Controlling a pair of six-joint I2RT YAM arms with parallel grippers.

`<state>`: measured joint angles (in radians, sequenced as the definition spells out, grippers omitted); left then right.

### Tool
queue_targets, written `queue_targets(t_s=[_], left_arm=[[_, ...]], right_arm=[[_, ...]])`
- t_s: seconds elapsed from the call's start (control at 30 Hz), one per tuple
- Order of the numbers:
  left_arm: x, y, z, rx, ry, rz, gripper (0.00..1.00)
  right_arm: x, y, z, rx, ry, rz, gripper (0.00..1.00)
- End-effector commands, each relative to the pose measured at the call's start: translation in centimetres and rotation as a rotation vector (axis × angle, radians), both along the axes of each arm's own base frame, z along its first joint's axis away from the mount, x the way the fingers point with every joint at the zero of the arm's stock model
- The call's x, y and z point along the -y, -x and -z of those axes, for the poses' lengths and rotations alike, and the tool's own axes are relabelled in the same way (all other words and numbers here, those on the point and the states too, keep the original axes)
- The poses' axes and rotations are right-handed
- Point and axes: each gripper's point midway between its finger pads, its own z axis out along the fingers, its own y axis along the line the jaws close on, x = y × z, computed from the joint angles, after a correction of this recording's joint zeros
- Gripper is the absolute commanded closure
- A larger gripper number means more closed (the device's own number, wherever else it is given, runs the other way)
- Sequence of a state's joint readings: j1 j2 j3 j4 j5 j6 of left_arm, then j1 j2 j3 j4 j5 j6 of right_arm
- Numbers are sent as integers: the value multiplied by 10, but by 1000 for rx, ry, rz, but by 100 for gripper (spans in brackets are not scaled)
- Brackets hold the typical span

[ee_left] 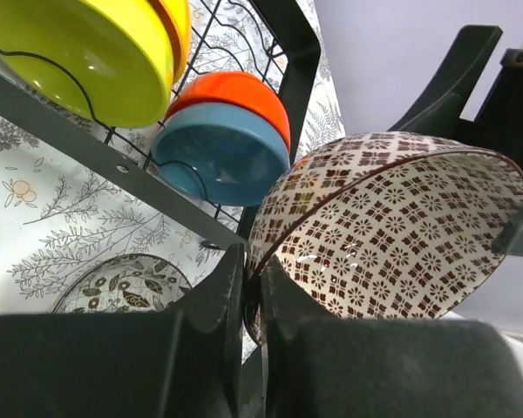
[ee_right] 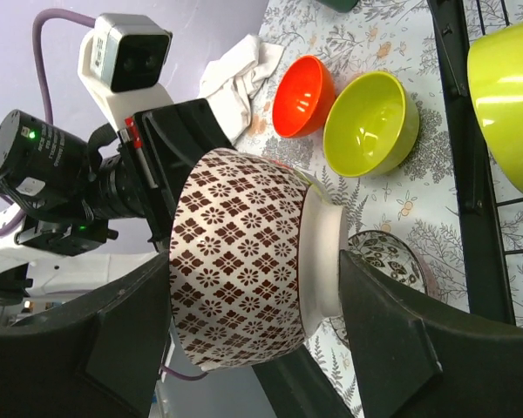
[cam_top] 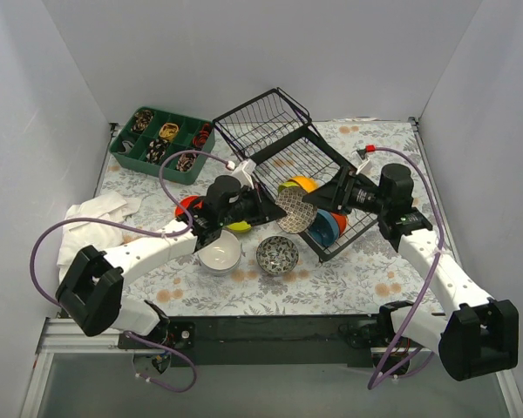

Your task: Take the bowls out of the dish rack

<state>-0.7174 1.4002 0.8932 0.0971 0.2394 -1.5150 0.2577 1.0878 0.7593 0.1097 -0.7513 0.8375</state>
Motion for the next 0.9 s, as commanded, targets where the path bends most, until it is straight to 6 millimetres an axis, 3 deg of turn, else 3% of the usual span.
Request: queue_targets(t_s=[0.0, 0.07, 0.2, 0.33, 0.4, 0.47, 0.57, 0.8, 0.87], left_arm=[[-15, 3, -15, 43, 10, -40, 100], [-20, 6, -14, 46, -8, -41, 100], [-36, 10, -14, 72, -72, -68, 100], [-54, 14, -12, 102, -177, -79, 100], [-65, 19, 0, 94, -265, -65, 100], [-73, 25, 10, 76, -344, -35, 100], [-76, 33, 15, 49, -410, 2, 100], [-60, 53, 28, 6, -537, 87, 100], [-64, 52, 43, -27, -613, 76, 100]], right_arm=[[-3, 15, -29, 123, -52, -59, 94], [-3, 19, -27, 121, -53, -70, 88], [-2, 22, -24, 144, -38, -74, 45], [7, 19, -7, 153, 80, -42, 23], [14, 11, -8, 182, 150, 1, 16], [27, 6, 8, 182, 274, 41, 14], [46, -1, 16, 195, 411, 102, 12], [70, -5, 27, 220, 552, 180, 12], [73, -6, 28, 224, 567, 191, 12]])
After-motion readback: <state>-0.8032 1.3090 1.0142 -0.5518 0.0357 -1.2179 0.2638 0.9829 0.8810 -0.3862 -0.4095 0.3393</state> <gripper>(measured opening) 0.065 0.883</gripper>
